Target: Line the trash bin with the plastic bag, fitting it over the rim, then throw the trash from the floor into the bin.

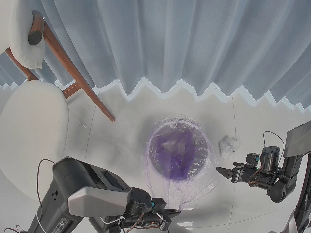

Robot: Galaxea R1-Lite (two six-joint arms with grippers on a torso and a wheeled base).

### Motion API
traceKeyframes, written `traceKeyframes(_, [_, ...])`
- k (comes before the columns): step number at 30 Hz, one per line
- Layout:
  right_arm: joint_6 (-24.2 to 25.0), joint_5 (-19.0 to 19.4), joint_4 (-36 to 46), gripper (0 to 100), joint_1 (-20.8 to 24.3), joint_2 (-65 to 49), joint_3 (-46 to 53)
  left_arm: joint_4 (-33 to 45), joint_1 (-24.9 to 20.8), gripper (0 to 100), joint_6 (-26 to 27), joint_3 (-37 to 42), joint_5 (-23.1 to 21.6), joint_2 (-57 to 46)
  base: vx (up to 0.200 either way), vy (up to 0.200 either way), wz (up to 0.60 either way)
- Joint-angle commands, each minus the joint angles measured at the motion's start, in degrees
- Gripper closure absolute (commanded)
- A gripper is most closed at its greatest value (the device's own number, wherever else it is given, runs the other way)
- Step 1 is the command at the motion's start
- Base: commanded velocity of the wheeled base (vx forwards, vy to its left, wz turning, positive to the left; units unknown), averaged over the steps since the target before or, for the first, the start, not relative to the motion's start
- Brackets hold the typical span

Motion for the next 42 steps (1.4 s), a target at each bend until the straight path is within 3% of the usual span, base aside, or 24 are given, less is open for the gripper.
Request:
traceKeyframes(1, [-1.24,0.07,-0.61,0,-0.13,4.65,-3.73,3.44,-1.03,100,-0.91,-3.67,0.49,-0.21,0.000,0.000,0.00])
traceKeyframes(7, [-2.20,-0.02,1.06,0,-1.89,8.08,-11.64,9.51,-1.56,100,-1.97,-7.63,0.49,-2.23,0.000,0.000,0.00])
traceKeyframes(13, [-3.87,-2.21,3.96,0,-6.46,9.75,-19.99,15.22,-2.17,100,-1.97,-10.79,0.58,-4.25,0.000,0.000,0.00])
traceKeyframes(22, [-3.35,-4.76,16.62,0,-8.22,10.19,-32.29,27.35,-2.52,100,-1.88,-15.45,1.99,-6.45,0.000,0.000,0.00])
traceKeyframes(29, [-2.82,-5.20,19.08,0,-8.04,12.74,-34.31,34.03,-3.32,100,-1.88,-19.14,6.73,-6.10,0.000,0.000,0.00])
traceKeyframes(34, [-2.03,-5.02,18.55,0,-7.95,12.21,-34.05,34.47,-2.88,100,-1.88,-18.96,8.32,-6.45,0.000,0.000,0.00])
traceKeyframes(35, [-0.62,-5.02,17.85,0,-7.78,12.12,-34.22,34.47,-2.70,0,-1.88,-19.05,9.46,-6.36,0.000,0.000,0.00])
traceKeyframes(42, [5.36,-3.18,15.30,0,-6.20,8.69,-31.15,31.83,-2.79,0,-2.14,-16.41,8.84,-8.29,0.000,0.000,0.00])
